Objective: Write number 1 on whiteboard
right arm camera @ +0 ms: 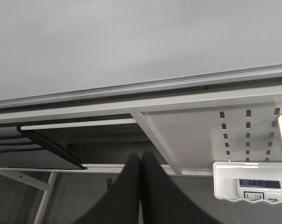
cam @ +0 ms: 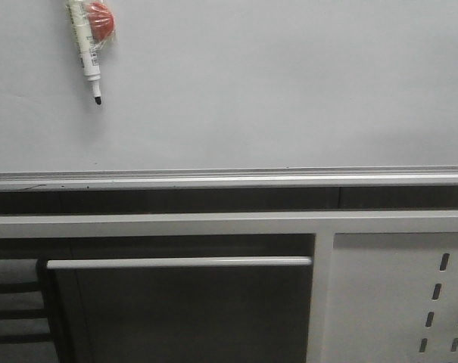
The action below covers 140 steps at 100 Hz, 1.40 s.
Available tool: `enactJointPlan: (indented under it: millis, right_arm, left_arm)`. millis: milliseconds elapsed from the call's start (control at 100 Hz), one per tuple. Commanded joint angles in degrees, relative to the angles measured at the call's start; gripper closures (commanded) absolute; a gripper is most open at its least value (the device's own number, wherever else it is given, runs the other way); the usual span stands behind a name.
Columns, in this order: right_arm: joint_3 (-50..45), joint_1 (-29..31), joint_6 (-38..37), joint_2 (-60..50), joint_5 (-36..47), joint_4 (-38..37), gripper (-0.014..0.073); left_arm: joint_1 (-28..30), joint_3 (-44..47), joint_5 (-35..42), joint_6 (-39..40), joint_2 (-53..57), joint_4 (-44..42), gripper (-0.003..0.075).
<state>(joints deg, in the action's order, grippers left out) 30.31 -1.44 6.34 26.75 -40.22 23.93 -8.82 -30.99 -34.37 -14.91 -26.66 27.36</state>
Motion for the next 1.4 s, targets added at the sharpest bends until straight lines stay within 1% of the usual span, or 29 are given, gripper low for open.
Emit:
enactJointPlan:
  millis: [0, 30, 80, 130, 150, 200, 230, 270, 320, 370, 430, 510, 580, 640, 700, 840, 1010, 1080, 1140, 1220, 1390]
  right_arm:
    - [2.9, 0.2, 1.5, 1.3, 1.9, 0.4, 0.062]
    - [3.0, 0.2, 1.6, 1.3, 1.7, 0.5, 0.0598]
    - [3.0, 0.2, 1.9, 1.3, 1.5, 0.7, 0.0533]
    - [3.0, 0.2, 1.9, 1.3, 1.3, 1.0, 0.0426]
    - [3.0, 0.2, 1.9, 1.3, 1.3, 1.0, 0.0398]
    - [3.0, 0.2, 1.9, 1.3, 1.2, 1.3, 0.0295]
    - [3.1, 0.2, 1.9, 1.3, 1.2, 1.4, 0.0256]
    - [3.2, 0.2, 1.9, 1.3, 1.2, 1.7, 0.0225]
    - [3.3, 0.2, 1.9, 1.3, 1.2, 1.8, 0.0225]
    - [3.5, 0.2, 1.9, 1.3, 1.2, 2.0, 0.023]
    - [3.7, 0.2, 1.9, 1.3, 1.4, 2.5, 0.023]
    - [3.7, 0.2, 1.9, 1.3, 1.4, 3.2, 0.023]
    - [3.7, 0.2, 1.9, 1.3, 1.4, 3.2, 0.023]
    - [3.7, 0.2, 1.9, 1.3, 1.4, 3.2, 0.0229]
    - [3.7, 0.2, 1.9, 1.3, 1.4, 3.2, 0.023]
    - [3.7, 0.2, 1.9, 1.3, 2.2, 3.2, 0.0229]
    - [3.7, 0.2, 1.9, 1.3, 2.7, 3.2, 0.0229]
    - [3.7, 0.2, 1.9, 1.3, 2.7, 3.2, 0.0229]
    - [3.7, 0.2, 1.9, 1.3, 2.7, 3.2, 0.0229]
    - [3.7, 0.2, 1.9, 1.3, 2.7, 3.2, 0.0229]
    - [3.7, 0.2, 1.9, 1.3, 2.7, 3.2, 0.0229]
  left_arm:
    - [0.1, -2.6, 2.2, -4.2, -2.6, 5.5, 0.074]
    - [0.1, -2.6, 2.4, -6.5, -3.1, 7.2, 0.0738]
    - [0.1, -2.6, 2.6, -9.5, -3.5, 10.4, 0.073]
    - [0.1, -2.6, 2.9, -12.6, -3.9, 13.9, 0.0696]
    - [0.1, -2.6, 3.0, -14.0, -3.9, 15.6, 0.0675]
    - [0.1, -2.6, 3.4, -17.5, -4.3, 19.4, 0.061]
    - [0.1, -2.6, 3.4, -19.4, -4.6, 21.9, 0.0554]
    - [0.1, -2.6, 3.6, -22.1, -5.0, 25.3, 0.0491]
    - [0.1, -2.6, 3.8, -25.7, -5.9, 28.9, 0.0405]
    - [0.1, -2.6, 3.8, -28.7, -7.1, 32.0, 0.0374]
    - [0.1, -2.6, 4.3, -33.3, -8.8, 35.7, 0.0382]
    - [0.1, -2.6, 5.1, -40.8, -11.8, 42.0, 0.0419]
    - [0.1, -2.6, 5.4, -49.5, -14.3, 50.0, 0.0444]
    - [-0.2, -2.6, 5.4, -57.1, -16.2, 57.9, 0.045]
    - [-1.1, -2.6, 5.6, -61.6, -18.6, 63.4, 0.045]
    - [-5.5, -2.6, 8.6, -68.5, -24.8, 69.3, 0.045]
    - [-12.8, -4.6, 18.1, -80.1, -31.4, 77.7, 0.045]
    - [-15.2, -6.2, 19.7, -83.3, -33.7, 79.1, 0.045]
    - [-16.7, -7.6, 21.2, -84.0, -35.5, 79.1, 0.045]
    - [-17.6, -9.5, 25.4, -84.1, -37.6, 79.1, 0.045]
    - [-17.6, -12.6, 24.8, -85.1, -40.8, 79.1, 0.045]
